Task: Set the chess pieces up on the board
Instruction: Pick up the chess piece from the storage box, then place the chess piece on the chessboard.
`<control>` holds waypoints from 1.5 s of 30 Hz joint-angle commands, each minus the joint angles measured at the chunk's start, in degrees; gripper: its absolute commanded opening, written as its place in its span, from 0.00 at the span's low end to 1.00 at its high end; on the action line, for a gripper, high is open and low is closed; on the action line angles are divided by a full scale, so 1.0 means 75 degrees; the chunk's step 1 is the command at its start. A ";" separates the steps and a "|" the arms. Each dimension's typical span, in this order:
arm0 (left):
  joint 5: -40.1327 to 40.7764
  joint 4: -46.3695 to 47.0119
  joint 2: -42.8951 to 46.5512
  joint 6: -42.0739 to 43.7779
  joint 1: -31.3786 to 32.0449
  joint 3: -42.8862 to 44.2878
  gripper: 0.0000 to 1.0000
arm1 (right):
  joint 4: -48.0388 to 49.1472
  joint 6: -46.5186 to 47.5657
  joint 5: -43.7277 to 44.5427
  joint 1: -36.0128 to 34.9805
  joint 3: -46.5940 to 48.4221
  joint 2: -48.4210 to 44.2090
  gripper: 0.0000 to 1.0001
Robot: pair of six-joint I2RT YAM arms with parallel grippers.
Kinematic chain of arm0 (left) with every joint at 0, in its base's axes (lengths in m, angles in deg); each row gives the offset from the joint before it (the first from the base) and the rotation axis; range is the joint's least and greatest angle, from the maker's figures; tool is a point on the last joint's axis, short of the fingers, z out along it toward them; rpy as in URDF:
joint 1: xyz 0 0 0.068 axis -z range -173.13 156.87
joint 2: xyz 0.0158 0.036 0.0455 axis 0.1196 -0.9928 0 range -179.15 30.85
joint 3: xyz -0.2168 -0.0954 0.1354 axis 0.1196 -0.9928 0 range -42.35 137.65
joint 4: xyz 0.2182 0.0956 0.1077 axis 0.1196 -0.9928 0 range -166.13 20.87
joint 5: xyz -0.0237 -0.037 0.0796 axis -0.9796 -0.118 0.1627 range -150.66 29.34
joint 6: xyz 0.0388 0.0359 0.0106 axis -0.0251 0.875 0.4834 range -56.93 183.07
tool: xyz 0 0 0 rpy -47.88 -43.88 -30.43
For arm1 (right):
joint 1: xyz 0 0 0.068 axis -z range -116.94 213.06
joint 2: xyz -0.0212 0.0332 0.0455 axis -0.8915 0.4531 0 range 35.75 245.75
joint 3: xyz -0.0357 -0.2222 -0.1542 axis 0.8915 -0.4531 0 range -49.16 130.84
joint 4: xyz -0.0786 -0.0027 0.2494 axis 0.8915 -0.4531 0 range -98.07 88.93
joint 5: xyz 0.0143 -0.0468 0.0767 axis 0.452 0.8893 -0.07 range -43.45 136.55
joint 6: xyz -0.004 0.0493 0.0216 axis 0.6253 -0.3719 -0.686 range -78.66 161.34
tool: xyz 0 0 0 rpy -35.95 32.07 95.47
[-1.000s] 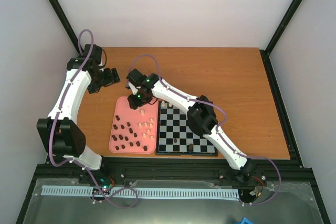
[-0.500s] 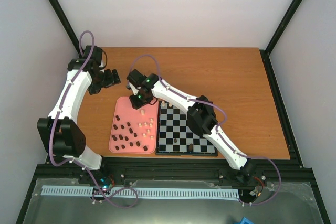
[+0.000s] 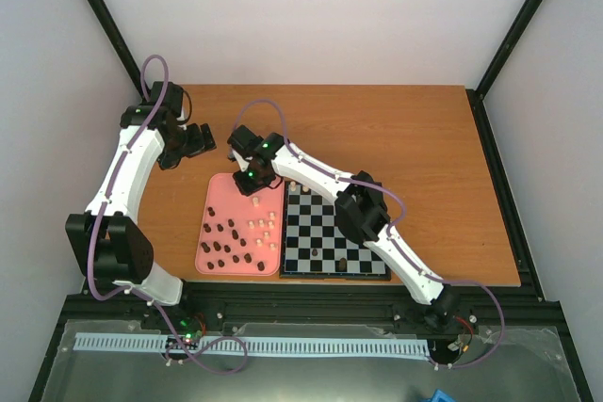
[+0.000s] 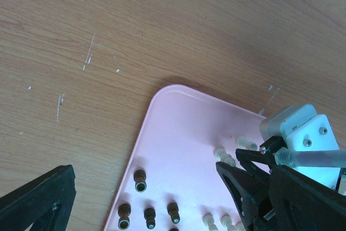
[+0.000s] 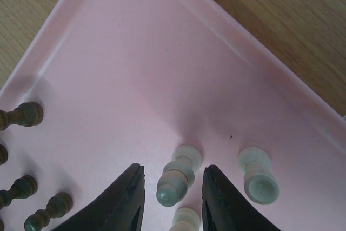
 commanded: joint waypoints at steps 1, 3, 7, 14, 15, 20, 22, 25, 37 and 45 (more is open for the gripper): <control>-0.0084 0.0086 0.0176 0.0012 -0.0053 0.0033 1.00 | -0.0014 0.0001 0.0112 -0.0047 0.0225 0.0178 0.30; -0.0081 0.0091 0.0179 0.0011 -0.0049 0.0027 1.00 | 0.0017 0.0020 0.0117 -0.0040 0.0225 0.0196 0.28; -0.0052 0.0085 0.0177 0.0030 -0.0057 0.0037 1.00 | -0.0002 0.0038 0.0142 -0.0041 0.0277 0.0254 0.22; -0.0033 0.0091 0.0161 0.0046 -0.0050 0.0051 1.00 | -0.0013 0.0134 0.0148 -0.0041 0.0304 0.0287 0.05; -0.0027 0.0091 0.0162 0.0045 -0.0047 0.0050 1.00 | -0.0024 0.0169 0.0154 -0.0044 0.0316 0.0251 0.03; -0.0018 0.0070 0.0149 0.0048 -0.0048 0.0079 1.00 | -0.0020 0.0321 0.0123 -0.0035 0.0329 -0.0234 0.03; -0.0002 0.0059 0.0142 0.0057 -0.0050 0.0103 1.00 | -0.0013 0.0325 0.0136 -0.0001 0.0331 -0.0596 0.03; 0.0001 0.0056 0.0119 0.0059 -0.0053 0.0120 1.00 | -0.0116 0.0236 0.0218 0.0133 0.0256 -0.1216 0.03; -0.0040 0.0055 0.0062 0.0081 -0.0050 0.0203 1.00 | -0.0339 -0.0164 0.2244 0.1736 -0.3631 -0.4518 0.03; -0.0105 0.0067 -0.0011 0.0092 -0.0054 0.0188 1.00 | 0.0494 -0.0159 0.1924 0.3076 -0.6736 -0.5702 0.03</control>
